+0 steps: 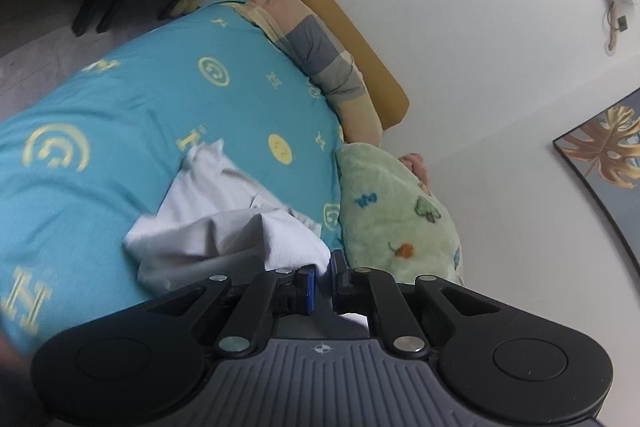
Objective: Fold clothes
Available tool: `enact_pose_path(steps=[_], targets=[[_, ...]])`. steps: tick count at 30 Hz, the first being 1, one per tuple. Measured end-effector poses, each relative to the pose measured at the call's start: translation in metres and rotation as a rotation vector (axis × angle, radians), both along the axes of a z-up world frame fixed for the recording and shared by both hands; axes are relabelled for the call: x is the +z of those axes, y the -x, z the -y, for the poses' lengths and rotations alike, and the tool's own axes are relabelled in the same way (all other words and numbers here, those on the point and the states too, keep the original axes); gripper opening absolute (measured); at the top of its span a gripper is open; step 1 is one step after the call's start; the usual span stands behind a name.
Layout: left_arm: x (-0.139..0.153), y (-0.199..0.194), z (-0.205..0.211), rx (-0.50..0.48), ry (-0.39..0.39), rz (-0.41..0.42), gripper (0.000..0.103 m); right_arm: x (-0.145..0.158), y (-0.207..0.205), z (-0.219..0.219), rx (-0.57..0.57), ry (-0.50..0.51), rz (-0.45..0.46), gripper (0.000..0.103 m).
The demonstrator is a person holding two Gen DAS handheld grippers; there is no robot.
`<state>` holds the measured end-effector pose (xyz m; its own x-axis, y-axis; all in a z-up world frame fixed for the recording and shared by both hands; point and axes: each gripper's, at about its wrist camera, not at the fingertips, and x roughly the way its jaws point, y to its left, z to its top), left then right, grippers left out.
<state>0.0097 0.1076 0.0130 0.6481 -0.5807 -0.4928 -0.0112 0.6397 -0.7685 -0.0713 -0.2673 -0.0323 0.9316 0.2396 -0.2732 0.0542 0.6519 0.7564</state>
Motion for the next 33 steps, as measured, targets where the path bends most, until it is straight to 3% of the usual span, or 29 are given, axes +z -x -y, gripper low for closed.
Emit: enact_pose_path(steps=[2, 5, 10, 14, 21, 23, 24, 25, 26, 27, 29, 33], targets=[[-0.001, -0.041, 0.009, 0.005, -0.033, -0.024, 0.009, 0.001, -0.045, 0.0, -0.004, 0.055, -0.03, 0.006], [-0.013, -0.099, 0.028, 0.007, -0.143, -0.018, 0.009, -0.012, -0.107, 0.004, -0.011, 0.054, -0.101, 0.007], [-0.051, -0.158, 0.051, -0.031, -0.282, 0.046, 0.009, -0.058, -0.186, 0.005, -0.008, 0.138, -0.179, 0.007], [-0.076, -0.182, 0.056, -0.037, -0.295, 0.051, 0.009, -0.099, -0.21, 0.011, 0.023, 0.127, -0.192, 0.007], [-0.104, -0.199, 0.061, -0.056, -0.365, 0.021, 0.01, -0.117, -0.236, 0.001, 0.099, 0.243, -0.223, 0.011], [-0.104, -0.197, 0.061, -0.066, -0.368, 0.021, 0.02, -0.119, -0.237, -0.005, 0.132, 0.268, -0.238, 0.017], [-0.103, -0.196, 0.061, -0.071, -0.369, 0.021, 0.026, -0.117, -0.236, -0.008, 0.147, 0.285, -0.234, 0.027], [-0.1, -0.192, 0.061, -0.073, -0.366, 0.042, 0.048, -0.114, -0.232, -0.011, 0.167, 0.295, -0.217, 0.038], [-0.096, -0.188, 0.061, -0.073, -0.361, 0.069, 0.074, -0.11, -0.229, -0.014, 0.191, 0.297, -0.191, 0.067], [-0.092, -0.184, 0.062, -0.073, -0.356, 0.096, 0.083, -0.106, -0.224, -0.018, 0.206, 0.298, -0.163, 0.085], [-0.086, -0.176, 0.07, -0.066, -0.407, 0.146, 0.086, -0.104, -0.217, -0.024, 0.211, 0.326, -0.141, 0.085], [-0.098, -0.169, 0.093, -0.139, -0.524, 0.159, 0.086, -0.11, -0.215, -0.036, 0.216, 0.426, -0.174, 0.084]])
